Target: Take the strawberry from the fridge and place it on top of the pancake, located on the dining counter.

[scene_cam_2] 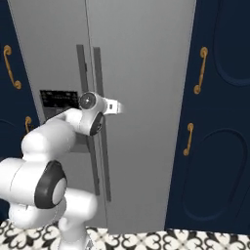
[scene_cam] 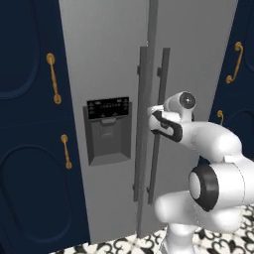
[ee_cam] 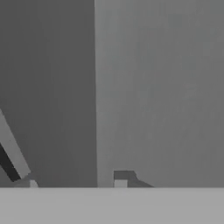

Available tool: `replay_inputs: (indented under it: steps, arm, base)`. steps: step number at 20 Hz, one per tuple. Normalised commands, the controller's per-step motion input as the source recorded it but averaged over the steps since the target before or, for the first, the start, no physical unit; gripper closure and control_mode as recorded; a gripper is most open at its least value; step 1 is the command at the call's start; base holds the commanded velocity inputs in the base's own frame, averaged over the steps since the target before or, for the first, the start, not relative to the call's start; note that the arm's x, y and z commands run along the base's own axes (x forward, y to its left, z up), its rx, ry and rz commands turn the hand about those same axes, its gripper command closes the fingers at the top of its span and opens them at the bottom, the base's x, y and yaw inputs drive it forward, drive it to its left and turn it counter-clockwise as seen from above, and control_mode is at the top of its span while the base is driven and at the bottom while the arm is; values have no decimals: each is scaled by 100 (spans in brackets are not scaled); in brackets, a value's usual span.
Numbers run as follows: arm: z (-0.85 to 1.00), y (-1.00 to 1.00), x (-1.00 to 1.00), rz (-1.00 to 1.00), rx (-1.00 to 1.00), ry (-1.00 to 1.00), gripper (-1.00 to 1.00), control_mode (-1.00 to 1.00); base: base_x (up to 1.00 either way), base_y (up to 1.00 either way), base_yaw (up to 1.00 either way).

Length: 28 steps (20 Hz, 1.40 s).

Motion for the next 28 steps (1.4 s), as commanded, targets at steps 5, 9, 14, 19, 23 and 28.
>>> replay_inputs:
  steps: [5, 9, 14, 19, 23, 28]
  arm:
    - [0, -100, -99, -22, 8, 22, 100, -100]
    - [0, -100, -96, -20, 13, 28, 100, -100]
    - [0, -100, -100, -15, 16, 18, 100, -100]
    - [11, -99, -100, -15, 12, 9, -100, -100]
    - [36, 6, -63, -4, -13, 8, -100, -100]
    - [30, 94, -10, 0, -41, 42, -100, -100]
  base:
    - [0, 0, 0]
    - [0, 0, 0]
    - [0, 0, 0]
    - [0, 0, 0]
    - [0, 0, 0]
    - [0, 0, 0]
